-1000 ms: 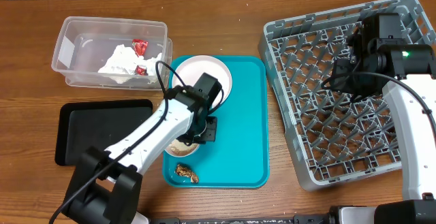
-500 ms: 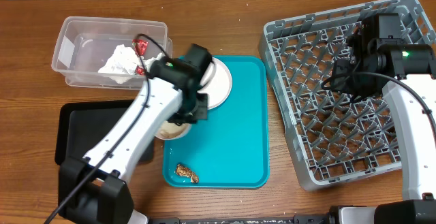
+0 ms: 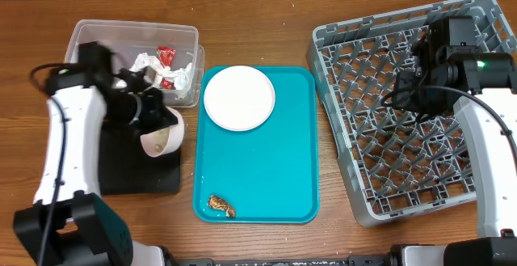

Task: Sort waste into correct bins and load items into the dishwasher
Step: 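Carry the bowl left and tip the rice onto the black tray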

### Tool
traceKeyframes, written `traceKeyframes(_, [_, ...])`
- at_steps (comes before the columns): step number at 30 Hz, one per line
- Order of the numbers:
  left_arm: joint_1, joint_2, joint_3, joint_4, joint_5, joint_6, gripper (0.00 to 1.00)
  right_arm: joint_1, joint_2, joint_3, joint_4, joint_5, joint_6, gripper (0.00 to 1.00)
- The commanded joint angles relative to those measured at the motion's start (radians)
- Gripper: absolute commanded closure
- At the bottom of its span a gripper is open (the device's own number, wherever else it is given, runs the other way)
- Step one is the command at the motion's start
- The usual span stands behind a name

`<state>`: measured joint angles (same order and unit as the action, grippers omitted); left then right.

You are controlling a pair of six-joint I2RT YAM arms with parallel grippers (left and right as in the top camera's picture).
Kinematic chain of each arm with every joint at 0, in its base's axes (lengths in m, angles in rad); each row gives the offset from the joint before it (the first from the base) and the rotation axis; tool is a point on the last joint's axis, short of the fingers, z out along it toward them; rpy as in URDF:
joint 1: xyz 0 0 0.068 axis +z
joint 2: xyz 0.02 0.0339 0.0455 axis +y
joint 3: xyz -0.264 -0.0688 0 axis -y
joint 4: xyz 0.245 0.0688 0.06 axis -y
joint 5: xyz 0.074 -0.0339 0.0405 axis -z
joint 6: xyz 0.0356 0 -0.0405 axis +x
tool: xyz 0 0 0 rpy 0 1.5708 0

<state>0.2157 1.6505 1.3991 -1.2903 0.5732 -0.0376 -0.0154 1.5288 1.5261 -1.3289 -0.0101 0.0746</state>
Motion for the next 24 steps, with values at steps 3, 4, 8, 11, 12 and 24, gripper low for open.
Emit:
traceKeyframes(3, [0.226, -0.015, -0.125, 0.024, 0.355, 0.267, 0.96, -0.004, -0.002, 0.016, -0.006, 0.010, 0.005, 0.55])
traceKeyframes(4, [0.258, -0.009, -0.148, 0.030, 0.387, 0.287, 0.96, -0.004, -0.002, 0.016, -0.007, 0.010, 0.004, 0.55])
traceKeyframes(8, [0.369, 0.022, -0.238, 0.067, 0.519, 0.334, 0.96, -0.004, -0.002, 0.016, -0.008, 0.010, 0.005, 0.55])
traceKeyframes(11, [0.433, 0.048, -0.288, 0.087, 0.602, 0.354, 0.96, -0.004, -0.002, 0.016, -0.009, 0.010, 0.005, 0.55])
traceKeyframes(12, [0.452, 0.057, -0.299, 0.089, 0.623, 0.356, 0.96, -0.004, -0.002, 0.016, -0.010, 0.010, 0.005, 0.56])
traceKeyframes(24, [0.550, 0.114, -0.325, 0.060, 0.712, 0.507, 0.96, -0.004, -0.002, 0.016, -0.011, 0.010, 0.004, 0.55])
